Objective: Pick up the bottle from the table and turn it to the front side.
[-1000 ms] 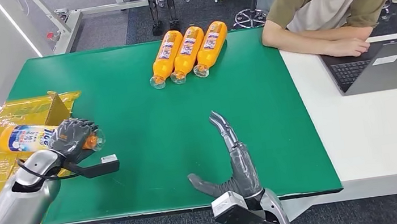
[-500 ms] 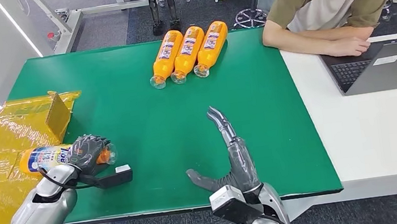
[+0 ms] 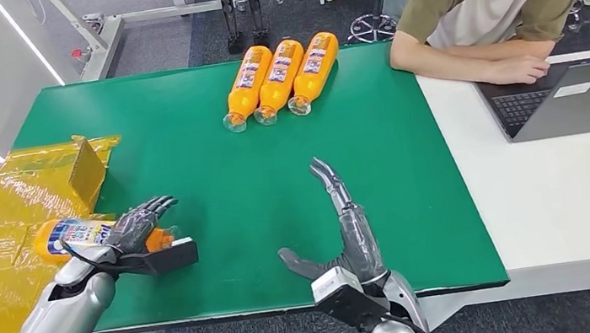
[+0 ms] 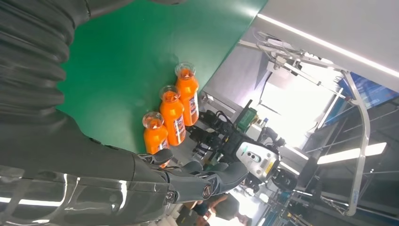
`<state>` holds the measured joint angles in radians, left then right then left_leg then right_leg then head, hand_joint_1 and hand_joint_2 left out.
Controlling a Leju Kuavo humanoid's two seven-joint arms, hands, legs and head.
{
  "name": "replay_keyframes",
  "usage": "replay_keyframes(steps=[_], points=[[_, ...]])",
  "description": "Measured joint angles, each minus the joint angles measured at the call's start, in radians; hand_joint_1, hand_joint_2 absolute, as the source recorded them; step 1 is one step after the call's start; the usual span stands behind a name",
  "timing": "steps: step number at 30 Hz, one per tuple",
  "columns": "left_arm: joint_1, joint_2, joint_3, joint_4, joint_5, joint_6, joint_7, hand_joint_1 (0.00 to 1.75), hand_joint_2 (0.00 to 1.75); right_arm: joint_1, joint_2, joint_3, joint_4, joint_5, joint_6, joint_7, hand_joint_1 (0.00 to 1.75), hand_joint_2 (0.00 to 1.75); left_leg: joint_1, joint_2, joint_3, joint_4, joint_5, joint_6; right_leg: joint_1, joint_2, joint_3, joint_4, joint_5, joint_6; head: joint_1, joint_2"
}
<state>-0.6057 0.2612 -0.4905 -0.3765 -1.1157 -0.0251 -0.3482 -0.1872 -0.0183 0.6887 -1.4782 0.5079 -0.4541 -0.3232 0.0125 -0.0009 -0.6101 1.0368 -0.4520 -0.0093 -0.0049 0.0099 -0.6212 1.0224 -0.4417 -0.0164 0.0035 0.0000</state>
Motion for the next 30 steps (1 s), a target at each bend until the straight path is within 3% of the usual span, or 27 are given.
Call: replay_keyframes(steps=[9, 14, 19, 25, 29, 30], points=[[0.005, -0.014, 0.075, -0.033, 0.208, -0.168, -0.209, 0.00, 1.75, 0.024, 0.000, 0.002, -0.004, 0.032, -0.012, 0.016, 0.00, 1.75, 0.000, 0.000, 0.000, 0.000, 0.000, 0.000, 0.000, 0.000, 0.000, 0.000, 0.000, 0.000, 0.000, 0.000], [0.005, -0.018, 0.083, -0.107, 0.334, -0.251, -0.262, 0.00, 1.75, 0.048, 0.000, -0.001, -0.019, 0.055, -0.008, 0.018, 0.00, 1.75, 0.000, 0.000, 0.000, 0.000, 0.000, 0.000, 0.000, 0.001, -0.001, 0.000, 0.000, 0.000, 0.000, 0.000], [0.017, 0.000, 0.081, -0.269, 0.497, -0.324, -0.275, 0.00, 1.75, 0.061, 0.000, -0.012, -0.027, 0.069, 0.003, 0.018, 0.00, 1.75, 0.000, 0.000, 0.000, 0.000, 0.000, 0.000, 0.000, 0.001, -0.001, 0.000, 0.000, 0.000, 0.000, 0.000], [0.035, 0.033, 0.081, -0.504, 0.664, -0.318, -0.277, 0.00, 1.75, 0.076, -0.002, -0.025, -0.039, 0.070, 0.010, 0.017, 0.00, 1.75, 0.000, 0.000, 0.000, 0.000, 0.000, 0.000, 0.000, 0.001, -0.001, 0.000, 0.000, 0.000, 0.000, 0.000], [0.040, 0.032, 0.085, -0.550, 0.698, -0.300, -0.284, 0.00, 1.75, 0.078, -0.002, -0.026, -0.042, 0.071, 0.013, 0.016, 0.00, 1.75, 0.000, 0.000, 0.000, 0.000, 0.000, 0.000, 0.000, 0.000, -0.001, 0.000, 0.000, 0.000, 0.000, 0.000], [0.055, 0.008, 0.091, -0.598, 0.672, -0.200, -0.258, 0.00, 1.75, 0.088, -0.002, -0.030, -0.049, 0.063, -0.003, 0.002, 0.00, 1.75, 0.000, 0.000, 0.000, 0.000, 0.000, 0.000, 0.000, 0.000, 0.000, 0.000, 0.000, 0.000, 0.000, 0.000]])
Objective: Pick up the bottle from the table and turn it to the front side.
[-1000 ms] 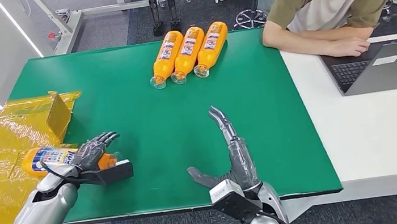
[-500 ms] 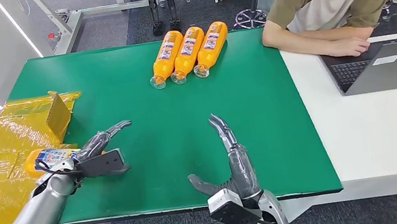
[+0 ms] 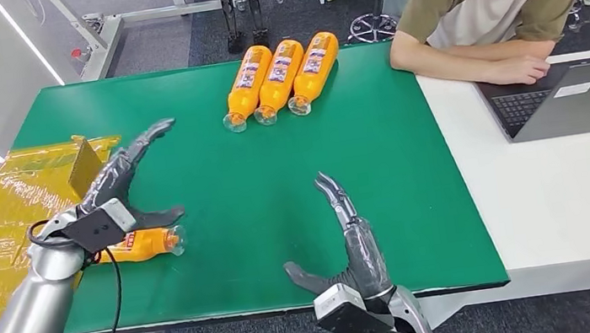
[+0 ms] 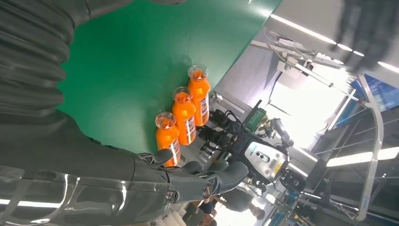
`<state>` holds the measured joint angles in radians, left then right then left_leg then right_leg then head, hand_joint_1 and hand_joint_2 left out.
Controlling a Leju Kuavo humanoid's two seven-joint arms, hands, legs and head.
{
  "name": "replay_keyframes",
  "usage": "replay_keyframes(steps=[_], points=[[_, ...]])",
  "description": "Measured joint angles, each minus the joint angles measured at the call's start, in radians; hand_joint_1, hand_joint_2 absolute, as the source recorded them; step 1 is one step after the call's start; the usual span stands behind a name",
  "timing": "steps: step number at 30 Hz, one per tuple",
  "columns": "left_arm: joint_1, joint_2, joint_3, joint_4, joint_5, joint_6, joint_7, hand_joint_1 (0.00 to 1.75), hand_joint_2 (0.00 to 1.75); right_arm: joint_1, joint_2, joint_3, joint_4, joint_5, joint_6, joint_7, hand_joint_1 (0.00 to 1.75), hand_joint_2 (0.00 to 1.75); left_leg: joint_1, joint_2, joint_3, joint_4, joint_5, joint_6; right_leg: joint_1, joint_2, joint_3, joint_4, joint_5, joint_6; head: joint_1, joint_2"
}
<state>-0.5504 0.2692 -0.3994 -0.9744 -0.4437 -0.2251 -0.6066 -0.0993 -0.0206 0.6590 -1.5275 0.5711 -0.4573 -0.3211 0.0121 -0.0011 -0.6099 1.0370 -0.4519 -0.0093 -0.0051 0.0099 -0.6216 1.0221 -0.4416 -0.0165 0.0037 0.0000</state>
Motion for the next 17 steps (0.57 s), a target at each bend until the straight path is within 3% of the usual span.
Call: replay_keyframes(steps=[3, 5, 8, 12, 17], points=[[0.102, -0.144, 0.009, -0.188, -0.060, 0.435, 0.073, 0.00, 1.75, 0.044, 0.004, -0.016, -0.034, -0.074, -0.111, -0.090, 0.00, 1.75, -0.001, -0.001, 0.000, 0.000, -0.001, 0.001, -0.001, -0.001, 0.001, -0.001, 0.000, 0.001, 0.000, 0.000], [0.163, -0.215, -0.014, -0.235, -0.007, 0.556, 0.060, 0.00, 1.75, 0.054, 0.009, -0.019, -0.045, -0.120, -0.159, -0.122, 0.00, 1.75, -0.001, -0.001, -0.001, 0.000, -0.001, 0.002, -0.001, -0.001, 0.001, -0.002, 0.000, 0.001, 0.000, 0.000], [0.238, -0.294, -0.059, -0.294, 0.092, 0.655, 0.047, 0.00, 1.75, 0.063, 0.015, -0.019, -0.055, -0.154, -0.186, -0.140, 0.00, 1.75, -0.001, -0.001, -0.001, 0.000, -0.002, 0.003, -0.002, -0.001, 0.001, -0.003, -0.001, 0.002, 0.000, 0.000], [0.326, -0.377, -0.107, -0.371, 0.188, 0.716, 0.028, 0.00, 1.75, 0.067, 0.025, -0.016, -0.062, -0.200, -0.201, -0.179, 0.00, 1.75, -0.001, -0.001, -0.001, 0.000, -0.003, 0.004, -0.001, -0.001, 0.001, -0.002, -0.001, 0.002, 0.000, 0.000], [0.387, -0.421, -0.123, -0.441, 0.253, 0.738, 0.007, 0.00, 1.75, 0.064, 0.047, -0.011, -0.062, -0.239, -0.210, -0.241, 0.00, 1.75, -0.001, 0.000, -0.001, 0.000, -0.003, 0.004, -0.001, -0.001, 0.001, -0.002, -0.001, 0.002, 0.000, 0.000]])
